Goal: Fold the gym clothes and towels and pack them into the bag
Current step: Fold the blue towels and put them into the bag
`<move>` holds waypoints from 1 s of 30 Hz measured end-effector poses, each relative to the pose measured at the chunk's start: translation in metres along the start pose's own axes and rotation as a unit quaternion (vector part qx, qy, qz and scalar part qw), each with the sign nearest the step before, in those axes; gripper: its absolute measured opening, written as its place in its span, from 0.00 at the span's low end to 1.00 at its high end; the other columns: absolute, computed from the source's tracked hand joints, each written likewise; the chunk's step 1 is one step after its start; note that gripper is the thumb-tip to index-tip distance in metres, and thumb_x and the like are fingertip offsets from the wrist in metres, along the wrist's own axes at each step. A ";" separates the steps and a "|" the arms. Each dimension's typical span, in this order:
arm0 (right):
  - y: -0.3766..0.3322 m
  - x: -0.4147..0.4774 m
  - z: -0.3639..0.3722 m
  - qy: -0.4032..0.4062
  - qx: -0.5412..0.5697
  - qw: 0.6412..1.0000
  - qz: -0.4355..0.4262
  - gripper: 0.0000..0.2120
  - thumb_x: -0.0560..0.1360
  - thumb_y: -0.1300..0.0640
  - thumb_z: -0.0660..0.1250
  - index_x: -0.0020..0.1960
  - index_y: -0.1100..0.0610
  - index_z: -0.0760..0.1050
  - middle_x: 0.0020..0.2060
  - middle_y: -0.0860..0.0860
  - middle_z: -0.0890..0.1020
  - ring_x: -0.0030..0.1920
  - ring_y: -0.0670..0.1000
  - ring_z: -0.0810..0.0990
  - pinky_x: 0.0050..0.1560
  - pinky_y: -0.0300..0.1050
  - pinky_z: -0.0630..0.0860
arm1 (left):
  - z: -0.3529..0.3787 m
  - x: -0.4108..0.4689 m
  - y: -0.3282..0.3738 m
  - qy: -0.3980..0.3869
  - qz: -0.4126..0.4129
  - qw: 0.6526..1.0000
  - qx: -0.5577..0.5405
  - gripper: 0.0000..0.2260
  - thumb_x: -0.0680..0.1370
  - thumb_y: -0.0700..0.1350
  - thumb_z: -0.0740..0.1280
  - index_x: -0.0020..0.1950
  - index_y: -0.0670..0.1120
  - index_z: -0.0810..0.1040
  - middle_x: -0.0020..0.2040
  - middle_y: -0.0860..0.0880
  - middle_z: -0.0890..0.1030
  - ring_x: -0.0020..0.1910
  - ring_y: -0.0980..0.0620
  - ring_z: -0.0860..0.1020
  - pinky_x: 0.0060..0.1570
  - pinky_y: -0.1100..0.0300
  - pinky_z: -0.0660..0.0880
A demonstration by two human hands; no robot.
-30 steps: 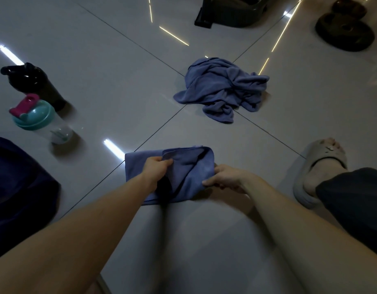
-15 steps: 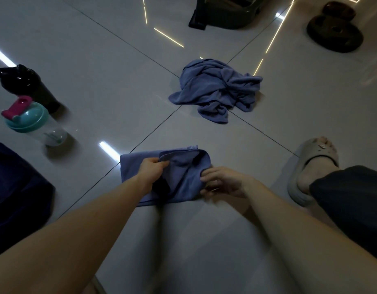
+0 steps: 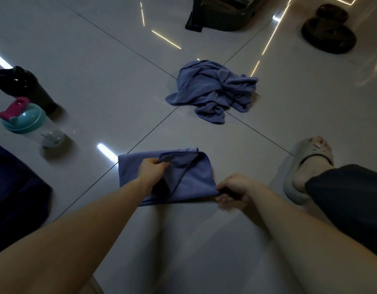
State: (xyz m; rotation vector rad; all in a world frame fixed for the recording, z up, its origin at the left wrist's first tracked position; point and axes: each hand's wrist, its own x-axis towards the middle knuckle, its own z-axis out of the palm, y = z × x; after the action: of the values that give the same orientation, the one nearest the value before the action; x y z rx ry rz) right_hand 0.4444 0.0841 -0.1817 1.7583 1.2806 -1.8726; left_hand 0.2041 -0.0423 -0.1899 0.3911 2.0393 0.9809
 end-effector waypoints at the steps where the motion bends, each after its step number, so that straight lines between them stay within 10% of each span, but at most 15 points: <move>1: 0.001 0.000 0.002 0.003 0.009 1.000 0.008 0.04 0.78 0.67 0.66 0.48 0.69 0.76 0.33 0.63 0.84 0.29 0.54 0.84 0.28 0.43 0.82 | 0.002 -0.004 0.000 0.013 0.016 1.000 0.013 0.11 0.77 0.45 0.70 0.37 0.40 0.80 0.31 0.47 0.76 0.33 0.50 0.72 0.35 0.57 0.67; 6: 0.008 -0.004 0.012 0.018 0.012 0.997 0.070 0.06 0.76 0.65 0.65 0.51 0.67 0.75 0.34 0.61 0.83 0.24 0.52 0.81 0.25 0.45 0.80 | 0.019 -0.037 0.003 0.018 0.121 0.989 0.089 0.19 0.76 0.46 0.71 0.29 0.46 0.67 0.24 0.53 0.69 0.27 0.54 0.68 0.30 0.56 0.65; 14: 0.007 -0.004 0.015 0.108 -0.017 0.994 0.011 0.14 0.76 0.64 0.62 0.32 0.58 0.68 0.21 0.55 0.70 0.18 0.50 0.67 0.25 0.36 0.64 | 0.047 -0.072 0.006 -0.015 0.204 0.963 0.175 0.11 0.79 0.51 0.69 0.37 0.51 0.74 0.32 0.54 0.79 0.33 0.57 0.77 0.30 0.59 0.70; 21: -0.055 0.004 0.016 0.045 0.196 0.978 -0.060 0.19 0.84 0.48 0.55 0.44 0.60 0.74 0.37 0.58 0.81 0.37 0.56 0.80 0.38 0.47 0.77 | 0.039 -0.071 0.021 0.061 0.374 0.903 0.203 0.08 0.78 0.49 0.68 0.39 0.49 0.75 0.35 0.54 0.76 0.33 0.53 0.73 0.34 0.57 0.68; 24: -0.081 0.009 0.014 0.043 0.245 0.966 -0.069 0.16 0.84 0.51 0.56 0.40 0.56 0.68 0.27 0.53 0.74 0.27 0.51 0.75 0.32 0.44 0.73 | 0.040 -0.072 0.018 0.014 0.440 0.868 0.232 0.09 0.77 0.48 0.68 0.38 0.49 0.76 0.35 0.54 0.75 0.33 0.54 0.71 0.31 0.58 0.66; 27: -0.092 0.013 0.013 0.058 0.228 0.968 -0.082 0.05 0.82 0.58 0.60 0.52 0.60 0.73 0.45 0.57 0.78 0.45 0.56 0.79 0.41 0.51 0.77 | 0.046 -0.075 0.008 -0.028 0.456 0.848 0.268 0.11 0.77 0.46 0.69 0.36 0.50 0.73 0.35 0.55 0.73 0.33 0.56 0.68 0.31 0.61 0.63; 30: -0.090 0.015 0.014 0.070 0.165 0.980 -0.092 0.04 0.77 0.66 0.65 0.51 0.65 0.76 0.43 0.60 0.79 0.40 0.57 0.80 0.36 0.50 0.80 | 0.054 -0.069 -0.006 -0.128 0.443 0.829 0.316 0.06 0.79 0.50 0.66 0.47 0.51 0.81 0.46 0.55 0.81 0.43 0.54 0.77 0.41 0.57 0.75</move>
State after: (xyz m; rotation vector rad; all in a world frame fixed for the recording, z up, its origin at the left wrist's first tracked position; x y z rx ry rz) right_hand 0.3676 0.1307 -0.1607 2.0269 1.2789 -2.2061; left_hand 0.2896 -0.0580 -0.1762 1.8431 1.8607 0.6334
